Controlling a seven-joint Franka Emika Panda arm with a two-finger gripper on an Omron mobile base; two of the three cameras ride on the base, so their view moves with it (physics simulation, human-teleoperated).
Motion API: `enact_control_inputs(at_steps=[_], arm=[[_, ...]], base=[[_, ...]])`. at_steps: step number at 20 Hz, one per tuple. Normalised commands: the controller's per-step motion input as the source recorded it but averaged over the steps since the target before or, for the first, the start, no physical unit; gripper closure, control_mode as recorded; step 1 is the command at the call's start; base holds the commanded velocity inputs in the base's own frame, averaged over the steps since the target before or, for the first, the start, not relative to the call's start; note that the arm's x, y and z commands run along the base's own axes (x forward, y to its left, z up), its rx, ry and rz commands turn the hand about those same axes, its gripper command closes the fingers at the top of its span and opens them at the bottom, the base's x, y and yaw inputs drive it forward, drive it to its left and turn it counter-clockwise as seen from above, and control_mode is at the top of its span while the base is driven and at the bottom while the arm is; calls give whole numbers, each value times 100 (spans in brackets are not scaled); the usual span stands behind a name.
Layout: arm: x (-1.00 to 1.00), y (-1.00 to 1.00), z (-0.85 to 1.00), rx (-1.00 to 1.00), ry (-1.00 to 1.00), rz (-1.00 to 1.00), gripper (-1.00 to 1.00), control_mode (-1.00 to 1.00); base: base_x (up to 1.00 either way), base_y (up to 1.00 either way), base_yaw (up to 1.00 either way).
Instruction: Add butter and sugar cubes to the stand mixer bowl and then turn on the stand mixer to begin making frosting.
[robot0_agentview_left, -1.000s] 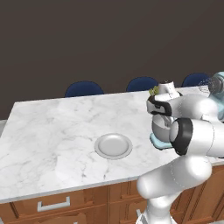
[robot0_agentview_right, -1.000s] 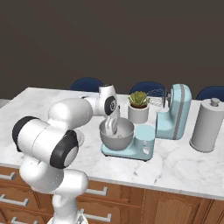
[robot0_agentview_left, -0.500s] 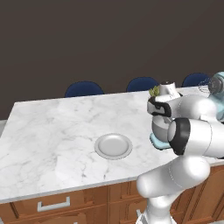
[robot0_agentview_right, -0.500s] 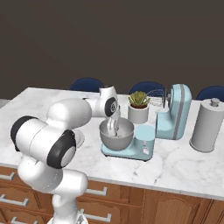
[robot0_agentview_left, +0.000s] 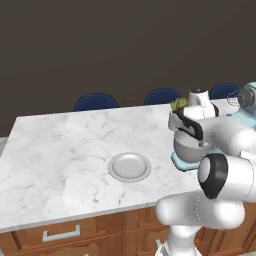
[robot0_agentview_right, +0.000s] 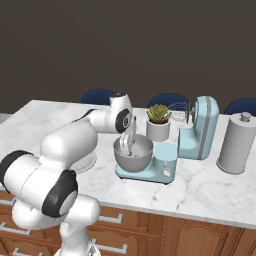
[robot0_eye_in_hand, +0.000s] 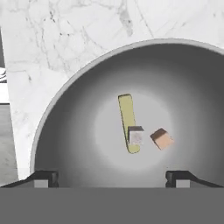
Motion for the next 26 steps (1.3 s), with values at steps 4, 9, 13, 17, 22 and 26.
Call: enact_control_inputs(at_steps=[4,9,13,17,22,26], arm=[[-81,18,63,0,-19,-3,-100,-100],[-85,2,6,0,-14,-3,-100,-100],[-83,-45,-11,10,-15,0,-100,-100],[-87,-92,0,18,-13,-4,-100,-100],[-59,-100,0,20,-12,-10,-100,-100],[-27,-100,0,25,-12,-8,-100,-100]], base=[[0,0,0],[0,0,0],[0,0,0],[0,0,0],[0,0,0],[0,0,0]])
